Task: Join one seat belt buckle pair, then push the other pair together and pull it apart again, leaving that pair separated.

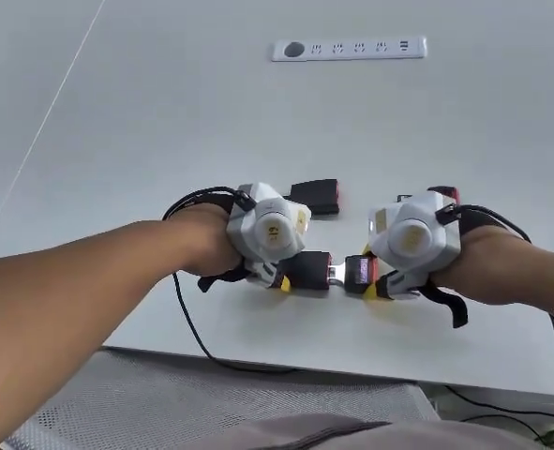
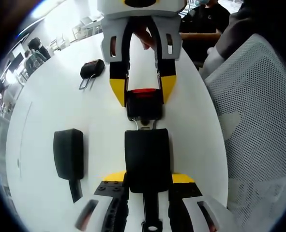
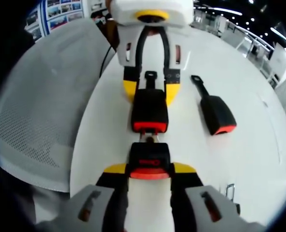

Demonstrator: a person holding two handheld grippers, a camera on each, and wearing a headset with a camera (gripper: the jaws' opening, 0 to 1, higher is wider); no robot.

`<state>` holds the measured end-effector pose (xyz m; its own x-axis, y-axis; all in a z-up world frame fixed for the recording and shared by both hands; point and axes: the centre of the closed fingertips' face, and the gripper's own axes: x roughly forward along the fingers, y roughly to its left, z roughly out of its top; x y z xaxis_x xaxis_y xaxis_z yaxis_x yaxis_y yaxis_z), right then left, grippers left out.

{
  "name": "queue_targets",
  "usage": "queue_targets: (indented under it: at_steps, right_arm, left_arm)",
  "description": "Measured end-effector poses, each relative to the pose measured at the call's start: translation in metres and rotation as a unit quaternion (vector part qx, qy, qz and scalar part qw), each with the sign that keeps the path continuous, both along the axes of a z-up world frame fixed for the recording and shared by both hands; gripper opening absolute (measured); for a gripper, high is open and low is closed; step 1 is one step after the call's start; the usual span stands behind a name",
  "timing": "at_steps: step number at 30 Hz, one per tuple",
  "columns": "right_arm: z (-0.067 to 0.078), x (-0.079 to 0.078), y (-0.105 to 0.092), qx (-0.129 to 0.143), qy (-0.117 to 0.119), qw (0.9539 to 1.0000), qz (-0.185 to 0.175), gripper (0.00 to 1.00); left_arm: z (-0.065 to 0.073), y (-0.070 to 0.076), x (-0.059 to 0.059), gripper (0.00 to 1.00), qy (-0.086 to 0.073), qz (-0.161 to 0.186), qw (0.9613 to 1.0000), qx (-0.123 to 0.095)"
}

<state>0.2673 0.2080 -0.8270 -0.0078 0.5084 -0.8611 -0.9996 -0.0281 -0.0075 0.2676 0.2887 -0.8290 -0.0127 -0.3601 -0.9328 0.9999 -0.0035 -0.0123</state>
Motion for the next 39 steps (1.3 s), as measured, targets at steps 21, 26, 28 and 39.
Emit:
queue_targets:
  at_steps: [21, 26, 28, 39]
  right_arm:
    - [0.006, 0.014, 0.010, 0.004, -0.022, 0.9985, -0.050, 0.30]
    - [0.003, 0.002, 0.014, 0.005, -0.004, 0.9999, -0.008, 0.30]
    - [0.002, 0.000, 0.013, 0.001, -0.001, 1.0000, -0.007, 0.30]
    - [0.002, -0.002, 0.011, 0.019, 0.005, 0.9997, -0.012, 0.30]
  left_arm:
    - [0.001, 0.002, 0.001, 0.31, -0.001, 0.003, 1.0000, -0.005]
    - [-0.001, 0.002, 0.002, 0.31, -0.001, 0.008, 0.9999, -0.010]
    - [0.000, 0.001, 0.002, 0.31, -0.001, 0.007, 0.9999, -0.009]
    - [-0.001, 0.005, 0.003, 0.31, 0.001, 0.015, 0.9997, -0.019]
